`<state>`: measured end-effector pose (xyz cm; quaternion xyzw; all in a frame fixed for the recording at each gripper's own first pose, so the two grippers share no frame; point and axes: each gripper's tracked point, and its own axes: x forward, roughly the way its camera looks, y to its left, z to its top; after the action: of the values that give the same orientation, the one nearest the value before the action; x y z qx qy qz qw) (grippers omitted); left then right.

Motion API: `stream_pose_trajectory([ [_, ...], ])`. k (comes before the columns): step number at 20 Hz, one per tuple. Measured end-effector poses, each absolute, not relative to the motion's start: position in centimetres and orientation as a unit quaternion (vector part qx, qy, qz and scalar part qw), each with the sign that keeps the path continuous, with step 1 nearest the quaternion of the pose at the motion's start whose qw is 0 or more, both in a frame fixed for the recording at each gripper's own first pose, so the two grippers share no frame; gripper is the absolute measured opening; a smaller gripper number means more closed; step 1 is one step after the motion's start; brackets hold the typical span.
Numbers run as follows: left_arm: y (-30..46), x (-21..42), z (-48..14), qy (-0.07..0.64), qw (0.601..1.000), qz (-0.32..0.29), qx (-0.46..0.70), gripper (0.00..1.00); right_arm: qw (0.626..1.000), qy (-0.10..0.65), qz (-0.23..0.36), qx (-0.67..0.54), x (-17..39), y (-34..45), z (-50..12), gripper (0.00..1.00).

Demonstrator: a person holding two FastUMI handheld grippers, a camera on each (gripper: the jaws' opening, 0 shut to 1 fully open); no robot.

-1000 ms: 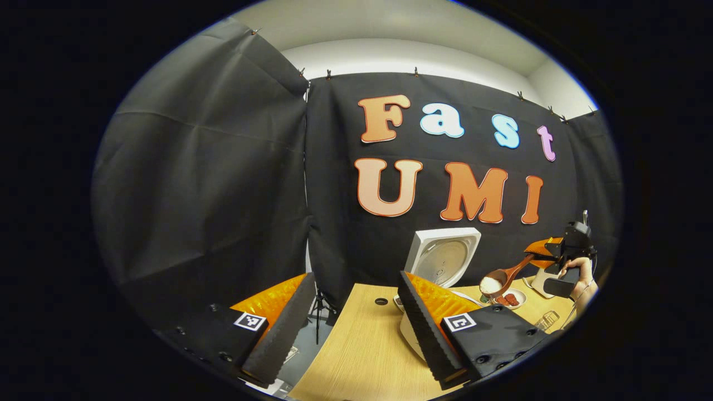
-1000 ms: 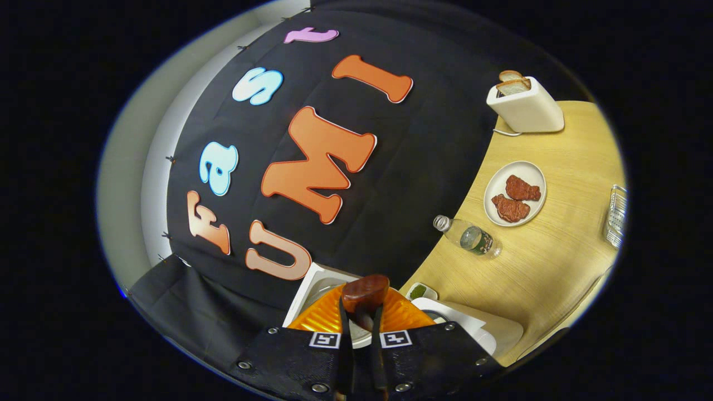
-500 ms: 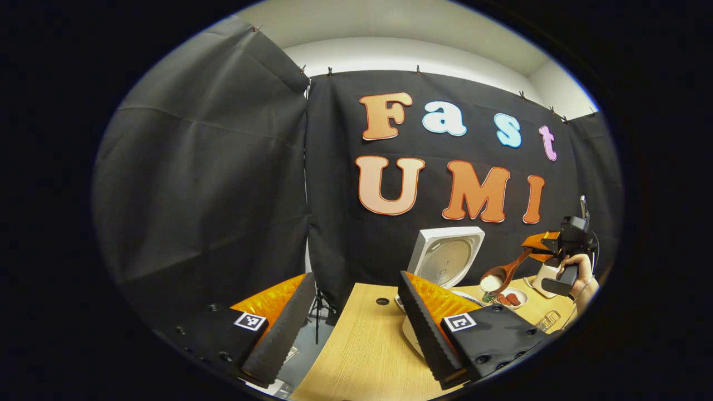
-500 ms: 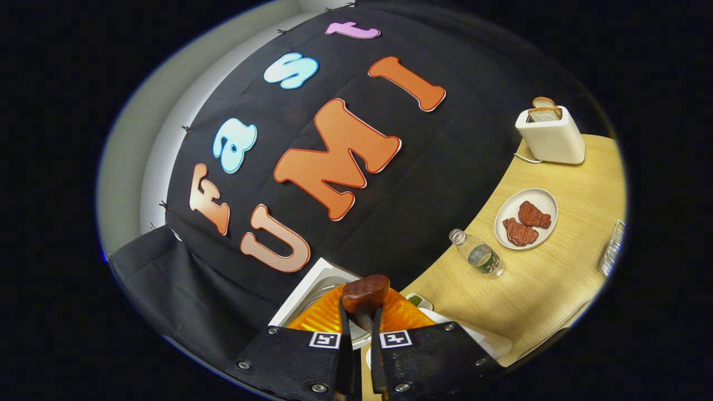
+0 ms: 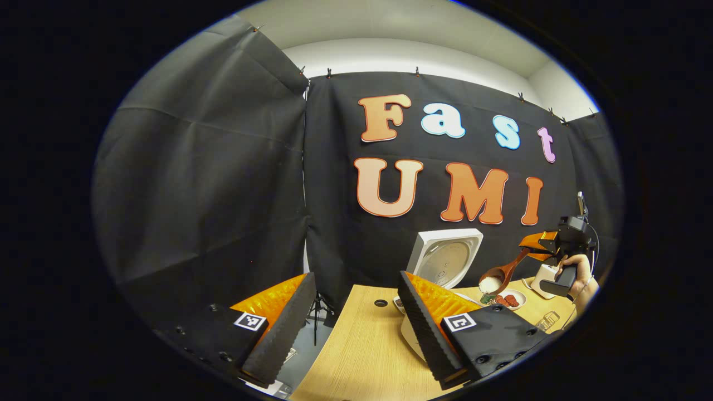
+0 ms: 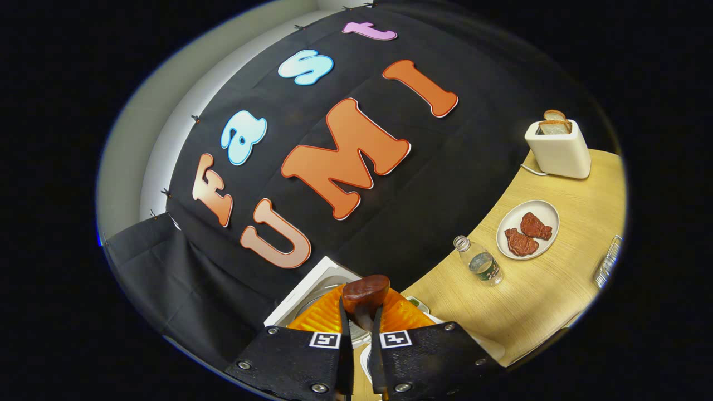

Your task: Close the left gripper, press the button to open the rice cooker; take a wooden spoon from the chopstick holder with the right hand, scoop a spoonful of rice and pour it into the rice cooker, then put the wooden spoon back into the chopstick holder.

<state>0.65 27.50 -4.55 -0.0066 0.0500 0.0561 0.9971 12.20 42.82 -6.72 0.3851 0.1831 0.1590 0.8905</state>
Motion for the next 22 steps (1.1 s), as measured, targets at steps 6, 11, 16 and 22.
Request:
stream_pose_trajectory([
  [6, 27.4, 0.6, -4.7, 0.052, 0.997, 0.053, -0.008, 1.00, 0.903, 0.168, 0.170, 0.357, 11.9, 43.2, -5.6, 0.11],
  [11, 27.3, 0.6, -4.6, 0.051, 0.997, 0.053, -0.008, 1.00, 0.914, 0.154, 0.182, 0.329, 11.7, 43.7, -4.6, 0.11],
  [16, 27.4, 0.6, -4.9, 0.055, 0.997, 0.052, -0.008, 1.00, 0.928, 0.133, 0.191, 0.290, 11.5, 44.4, -3.6, 0.12],
  [22, 27.6, 0.7, -5.1, 0.058, 0.997, 0.057, -0.010, 1.00, 0.937, 0.113, 0.209, 0.257, 11.1, 45.6, -2.2, 0.07],
])
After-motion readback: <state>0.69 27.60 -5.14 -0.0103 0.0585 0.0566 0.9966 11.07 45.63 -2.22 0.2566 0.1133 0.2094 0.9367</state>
